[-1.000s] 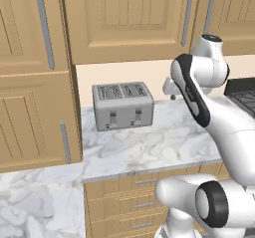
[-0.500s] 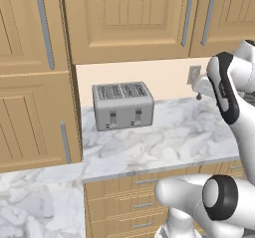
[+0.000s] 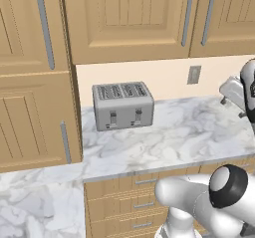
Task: Take the pizza cutter from the drawer on the right and place it on the dining counter for cutting.
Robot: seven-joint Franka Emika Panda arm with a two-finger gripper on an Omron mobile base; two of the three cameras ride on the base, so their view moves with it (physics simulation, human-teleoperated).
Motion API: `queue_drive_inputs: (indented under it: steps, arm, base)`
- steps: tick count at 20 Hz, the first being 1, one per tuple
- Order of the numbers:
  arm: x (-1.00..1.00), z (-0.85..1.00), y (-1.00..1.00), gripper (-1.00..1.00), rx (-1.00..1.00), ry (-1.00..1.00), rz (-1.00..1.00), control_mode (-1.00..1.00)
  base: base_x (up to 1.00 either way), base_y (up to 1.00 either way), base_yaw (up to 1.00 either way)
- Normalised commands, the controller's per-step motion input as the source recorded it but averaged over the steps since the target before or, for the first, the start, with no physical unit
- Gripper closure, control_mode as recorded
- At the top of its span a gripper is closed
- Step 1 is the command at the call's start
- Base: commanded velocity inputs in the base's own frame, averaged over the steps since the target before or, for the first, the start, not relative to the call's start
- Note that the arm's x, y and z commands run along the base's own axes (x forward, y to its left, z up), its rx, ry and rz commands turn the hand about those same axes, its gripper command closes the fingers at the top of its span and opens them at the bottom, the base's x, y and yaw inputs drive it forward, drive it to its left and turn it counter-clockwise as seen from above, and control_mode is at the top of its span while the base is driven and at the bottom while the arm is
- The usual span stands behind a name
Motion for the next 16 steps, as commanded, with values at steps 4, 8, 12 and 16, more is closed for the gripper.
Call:
queue_drive_inputs:
  steps: [4,8,12,16]
  arm:
    - [-0.42,-0.29,-0.42,-1.0,0.18,0.01,-0.27,-1.0]
    - [-0.5,-0.22,-0.32,-1.0,0.14,0.01,-0.27,-1.0]
    - [-0.09,-0.52,-0.52,-1.0,0.09,0.0,-0.23,-1.0]
    - [0.07,-0.79,-0.48,-1.0,0.05,-0.06,-0.18,-1.0]
  base:
    - [0.0,0.0,0.0]
    - [0.0,0.0,0.0]
    - [0.0,0.0,0.0]
    - [0.0,0.0,0.0]
